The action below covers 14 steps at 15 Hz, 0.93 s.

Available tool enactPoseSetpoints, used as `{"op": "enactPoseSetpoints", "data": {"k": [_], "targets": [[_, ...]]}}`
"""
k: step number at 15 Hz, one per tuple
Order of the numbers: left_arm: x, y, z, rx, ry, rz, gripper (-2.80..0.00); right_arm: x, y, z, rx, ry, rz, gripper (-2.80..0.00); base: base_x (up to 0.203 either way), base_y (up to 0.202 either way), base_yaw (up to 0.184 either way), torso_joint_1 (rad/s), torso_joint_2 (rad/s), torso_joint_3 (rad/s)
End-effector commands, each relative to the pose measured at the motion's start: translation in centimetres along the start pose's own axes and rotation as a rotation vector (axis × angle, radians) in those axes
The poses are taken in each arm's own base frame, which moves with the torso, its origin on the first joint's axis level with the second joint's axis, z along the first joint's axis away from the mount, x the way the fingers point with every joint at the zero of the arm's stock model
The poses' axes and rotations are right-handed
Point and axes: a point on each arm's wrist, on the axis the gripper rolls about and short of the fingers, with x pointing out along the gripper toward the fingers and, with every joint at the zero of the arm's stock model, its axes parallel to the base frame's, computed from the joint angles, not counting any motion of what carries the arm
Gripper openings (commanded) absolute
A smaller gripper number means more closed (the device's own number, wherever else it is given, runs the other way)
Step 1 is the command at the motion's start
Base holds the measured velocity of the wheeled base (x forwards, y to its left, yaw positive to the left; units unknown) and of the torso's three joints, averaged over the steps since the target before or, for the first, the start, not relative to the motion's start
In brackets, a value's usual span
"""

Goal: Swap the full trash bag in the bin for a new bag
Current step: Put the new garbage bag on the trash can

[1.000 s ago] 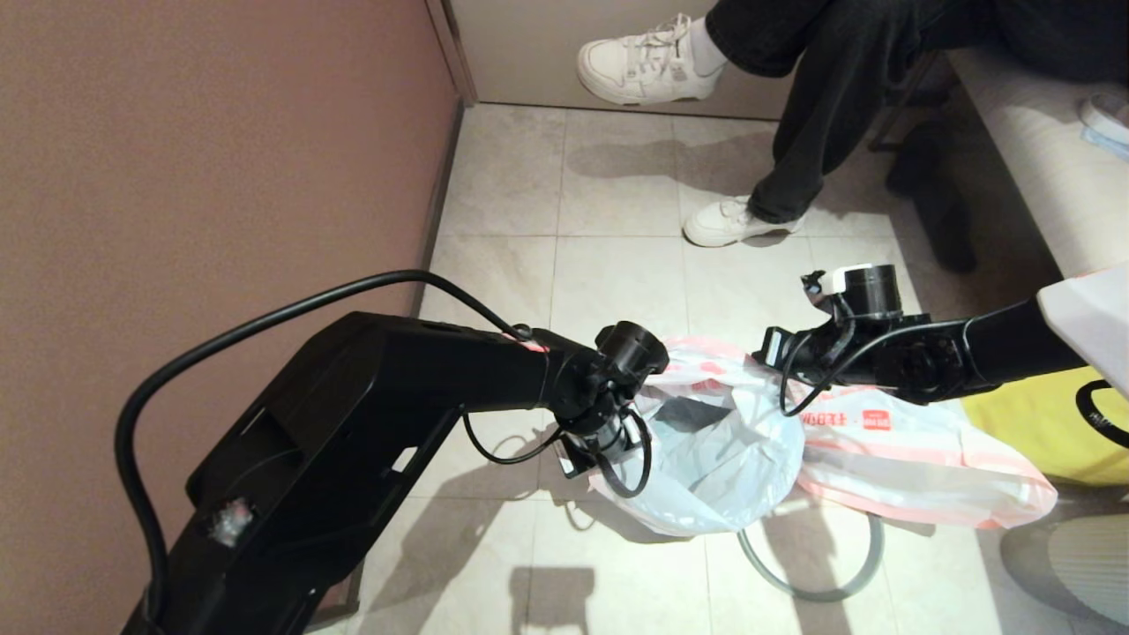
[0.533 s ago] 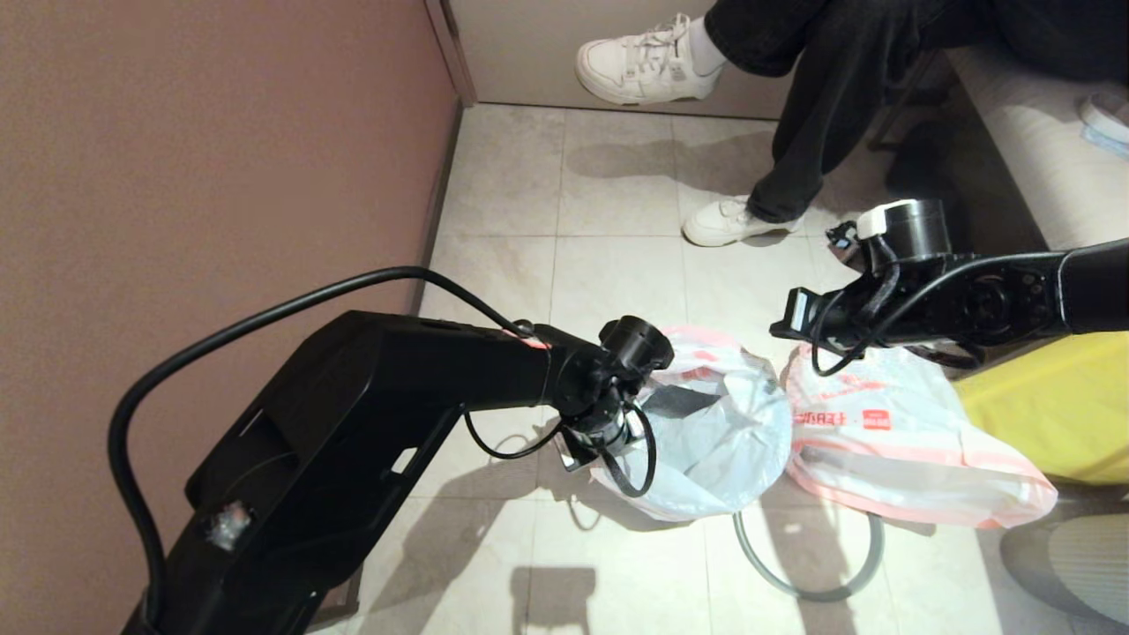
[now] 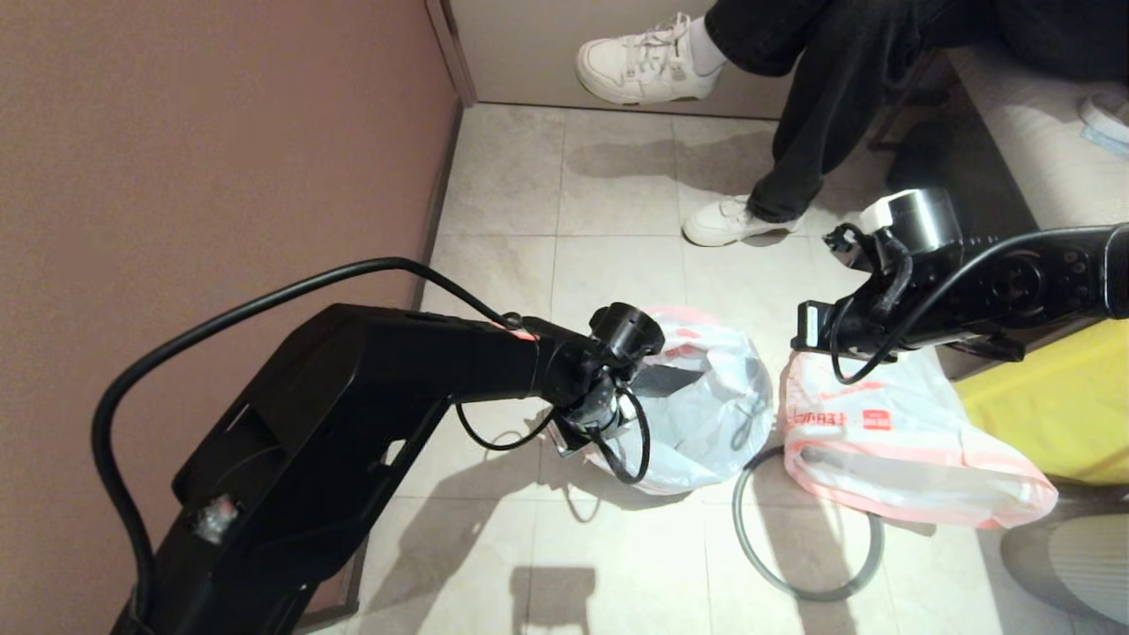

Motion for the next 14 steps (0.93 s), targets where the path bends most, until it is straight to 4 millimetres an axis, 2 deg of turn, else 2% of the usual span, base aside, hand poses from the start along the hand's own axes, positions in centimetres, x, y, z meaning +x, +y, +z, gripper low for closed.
{"op": "enactPoseSetpoints", "data": {"k": [1,2,3,7,10,11,14], "targets": [[0.5,0.1,-0.1,-0.004,-0.007,0.010,-2.80,-0.5,0.3,0.1,-0.002,-0.005,0.007,-2.80,0.000,0.000,0.000,0.000,0.00,0.000],[0.6,0.2,-0.1,-0.002,-0.007,0.014,-1.84,-0.5,0.7,-0.3,-0.009,0.016,0.009,-2.80,0.000,0.000,0.000,0.000,0.00,0.000],[0.6,0.2,0.0,-0.002,-0.008,0.014,0.00,-0.4,0.9,-0.5,-0.014,0.029,0.010,-2.80,0.000,0.000,0.000,0.000,0.00,0.000],[0.9,0.3,0.8,-0.027,-0.034,-0.003,0.00,-0.4,1.0,-1.3,-0.048,0.092,-0.039,-2.80,0.000,0.000,0.000,0.000,0.00,0.000],[-0.8,0.0,2.1,-0.054,-0.070,-0.049,0.00,0.5,1.3,-2.7,-0.114,0.183,-0.152,-2.80,0.000,0.000,0.000,0.000,0.00,0.000],[-1.5,-0.4,2.0,-0.050,-0.071,-0.066,0.00,0.8,1.3,-3.3,-0.152,0.222,-0.205,-2.80,0.000,0.000,0.000,0.000,0.00,0.000],[-1.8,-0.8,1.0,-0.026,-0.052,-0.070,0.00,1.9,1.3,-4.9,-0.205,0.330,-0.239,-2.80,0.000,0.000,0.000,0.000,0.00,0.000]]}}
